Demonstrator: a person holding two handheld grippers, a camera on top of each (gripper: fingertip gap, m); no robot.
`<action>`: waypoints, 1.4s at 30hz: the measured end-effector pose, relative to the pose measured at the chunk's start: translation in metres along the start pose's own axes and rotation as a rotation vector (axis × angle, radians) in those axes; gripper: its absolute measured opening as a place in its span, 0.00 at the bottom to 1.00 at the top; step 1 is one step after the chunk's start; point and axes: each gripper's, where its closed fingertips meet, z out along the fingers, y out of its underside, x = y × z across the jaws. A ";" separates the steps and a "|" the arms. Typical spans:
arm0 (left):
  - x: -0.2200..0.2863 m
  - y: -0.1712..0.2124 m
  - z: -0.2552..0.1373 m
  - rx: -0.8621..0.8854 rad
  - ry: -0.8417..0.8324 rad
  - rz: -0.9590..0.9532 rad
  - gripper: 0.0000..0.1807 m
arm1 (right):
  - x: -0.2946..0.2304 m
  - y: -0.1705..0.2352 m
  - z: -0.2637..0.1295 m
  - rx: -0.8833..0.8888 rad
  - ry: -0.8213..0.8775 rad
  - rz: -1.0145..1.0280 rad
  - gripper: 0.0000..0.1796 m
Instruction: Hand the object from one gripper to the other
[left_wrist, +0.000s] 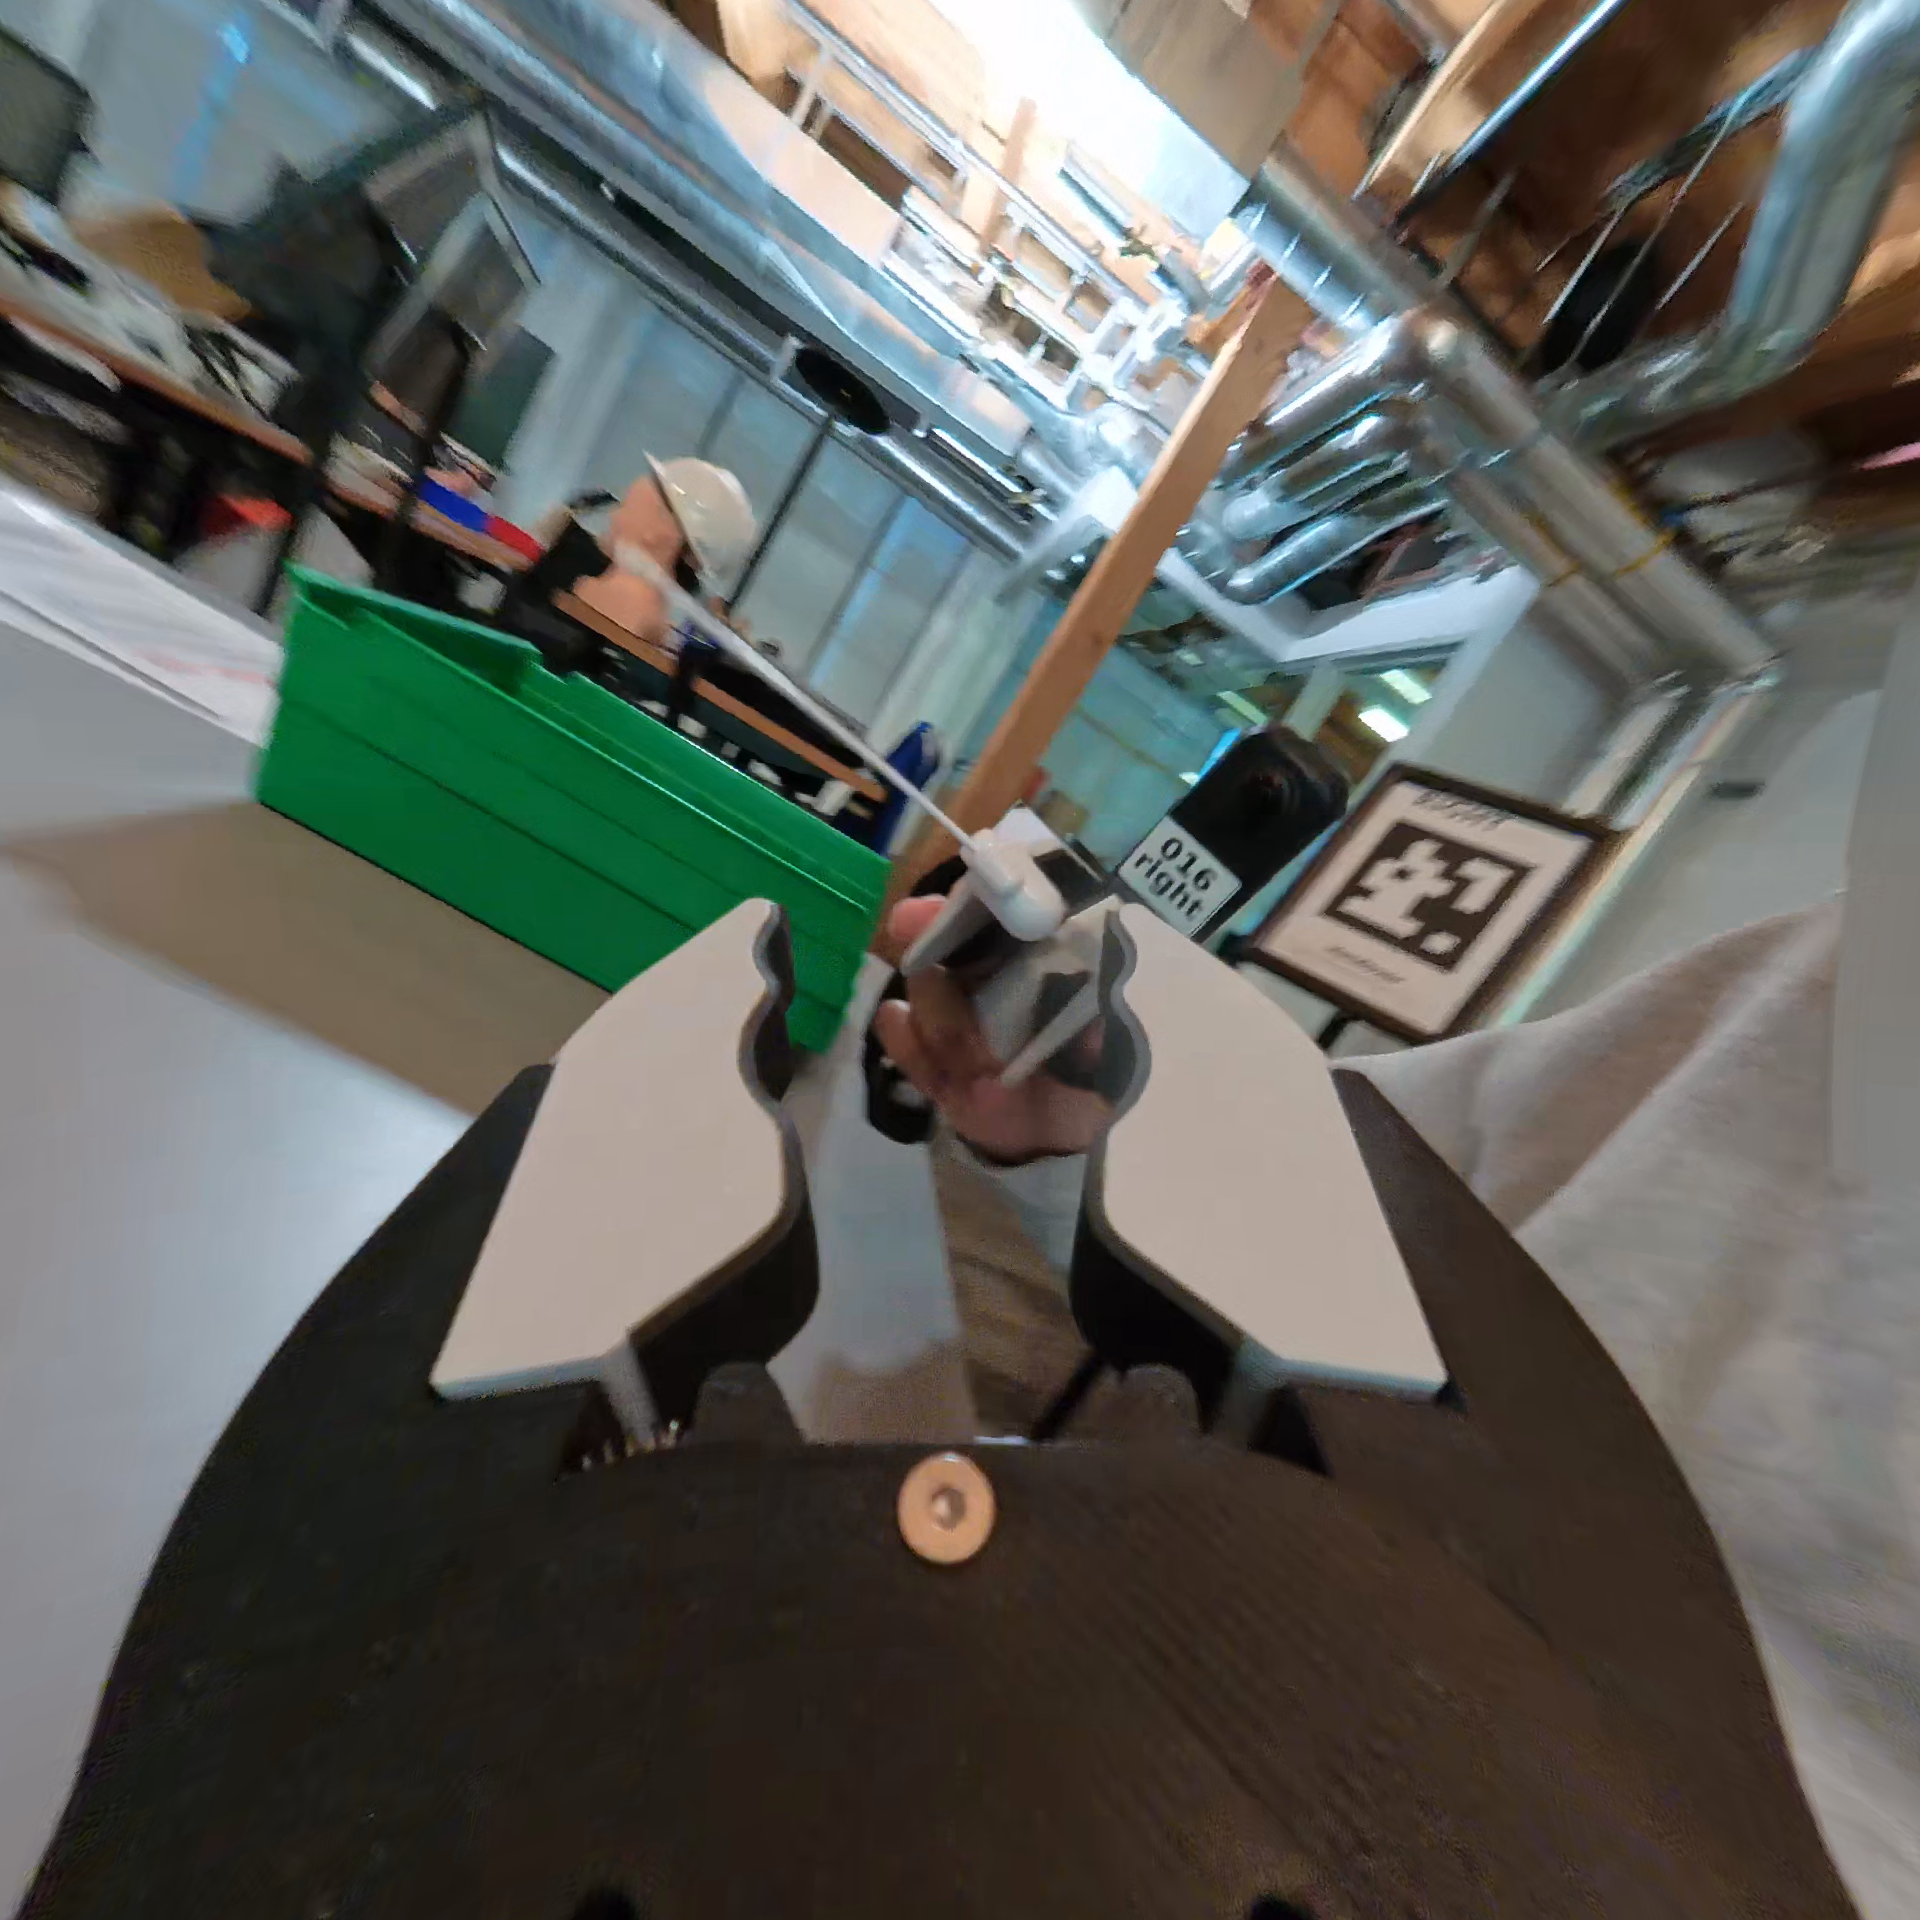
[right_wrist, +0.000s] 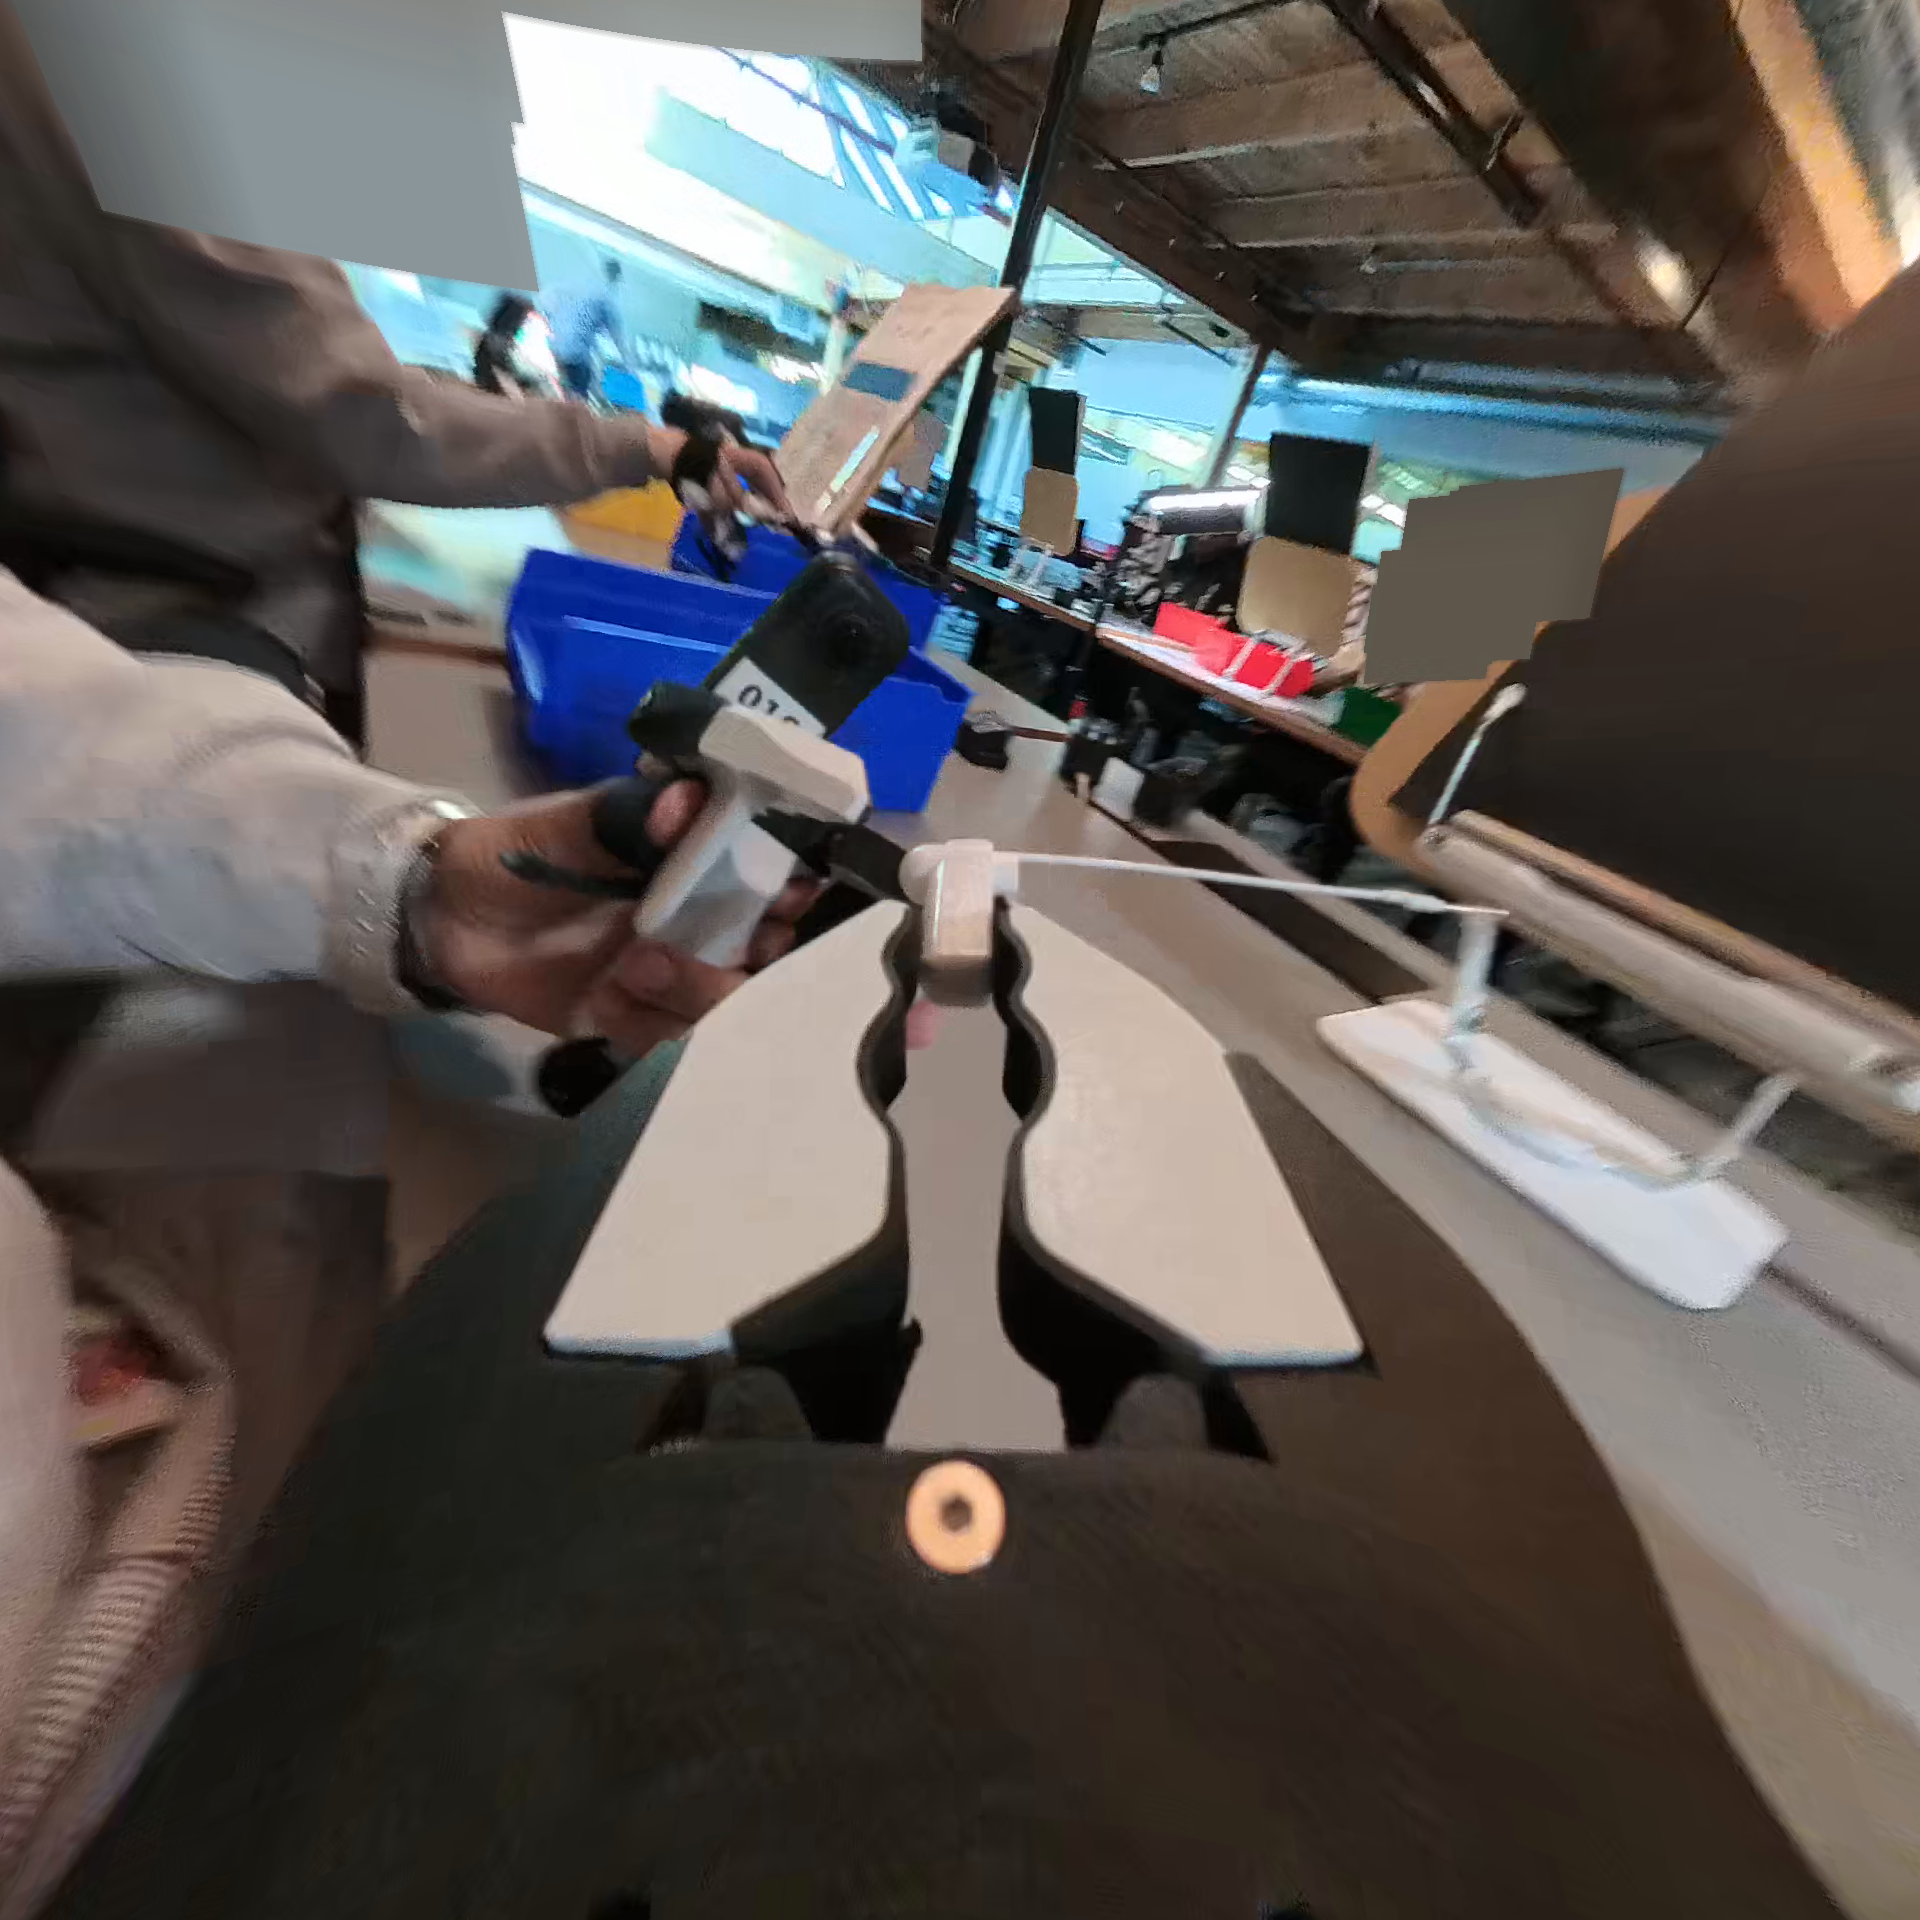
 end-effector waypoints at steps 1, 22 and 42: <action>0.000 -0.003 -0.001 0.003 -0.034 0.072 0.35 | 0.001 -0.002 -0.001 0.017 -0.026 0.081 0.08; 0.027 0.023 0.010 -0.246 -0.152 0.907 0.11 | -0.014 -0.003 -0.003 0.020 -0.559 1.098 0.07; 0.011 -0.011 0.002 -0.182 -0.645 1.148 0.07 | 0.011 -0.007 0.019 0.057 0.236 0.300 0.43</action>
